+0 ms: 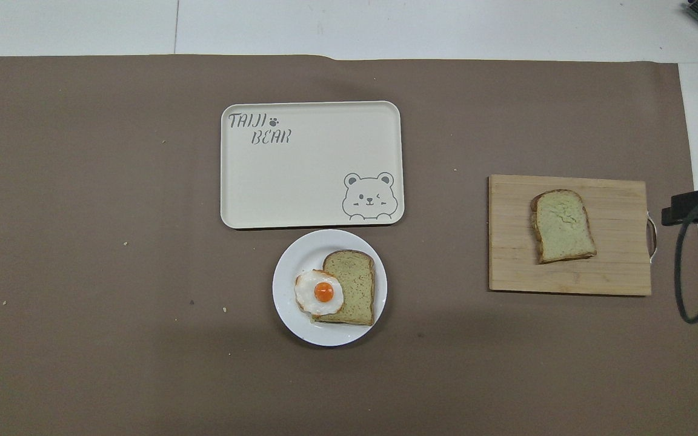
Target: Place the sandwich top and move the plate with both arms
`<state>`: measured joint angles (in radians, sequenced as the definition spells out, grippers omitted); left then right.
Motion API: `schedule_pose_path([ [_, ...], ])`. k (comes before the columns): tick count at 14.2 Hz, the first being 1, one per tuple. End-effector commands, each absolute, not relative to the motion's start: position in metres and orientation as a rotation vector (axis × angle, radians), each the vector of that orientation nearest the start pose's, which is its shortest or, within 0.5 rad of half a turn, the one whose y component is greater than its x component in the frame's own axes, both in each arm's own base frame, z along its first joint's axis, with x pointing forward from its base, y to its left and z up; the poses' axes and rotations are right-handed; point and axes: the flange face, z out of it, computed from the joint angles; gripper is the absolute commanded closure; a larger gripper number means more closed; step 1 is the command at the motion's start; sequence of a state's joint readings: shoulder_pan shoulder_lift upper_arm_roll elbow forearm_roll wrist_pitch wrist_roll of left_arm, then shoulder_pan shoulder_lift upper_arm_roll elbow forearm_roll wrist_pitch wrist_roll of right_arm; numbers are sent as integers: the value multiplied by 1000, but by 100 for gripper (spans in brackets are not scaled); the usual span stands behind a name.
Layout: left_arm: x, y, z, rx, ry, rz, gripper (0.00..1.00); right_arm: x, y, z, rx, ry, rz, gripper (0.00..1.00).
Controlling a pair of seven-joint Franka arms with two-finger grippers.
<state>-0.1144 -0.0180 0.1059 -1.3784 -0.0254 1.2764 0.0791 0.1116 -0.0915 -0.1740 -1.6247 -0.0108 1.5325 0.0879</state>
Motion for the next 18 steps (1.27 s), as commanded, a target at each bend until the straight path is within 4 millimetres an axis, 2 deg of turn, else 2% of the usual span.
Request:
schedule_pose_path([
  [1, 507, -6, 702, -3155, 142, 145, 0, 509, -27, 643, -3115, 160, 102, 0],
  [5, 508, -6, 701, -3156, 137, 142, 0, 515, -32, 646, -3106, 155, 28, 0],
  [7, 508, -5, 702, -3156, 135, 140, 0, 515, -33, 645, -3108, 98, 32, 0],
  [12, 508, -6, 701, -3156, 137, 142, 0, 515, -34, 645, -3127, 95, 12, 0],
  [14, 508, -6, 701, -3156, 135, 145, 0, 510, -35, 636, -3122, 93, -14, 0],
  [18, 508, -6, 702, -3156, 137, 142, 0, 508, -37, 633, -3120, 98, -19, 0],
])
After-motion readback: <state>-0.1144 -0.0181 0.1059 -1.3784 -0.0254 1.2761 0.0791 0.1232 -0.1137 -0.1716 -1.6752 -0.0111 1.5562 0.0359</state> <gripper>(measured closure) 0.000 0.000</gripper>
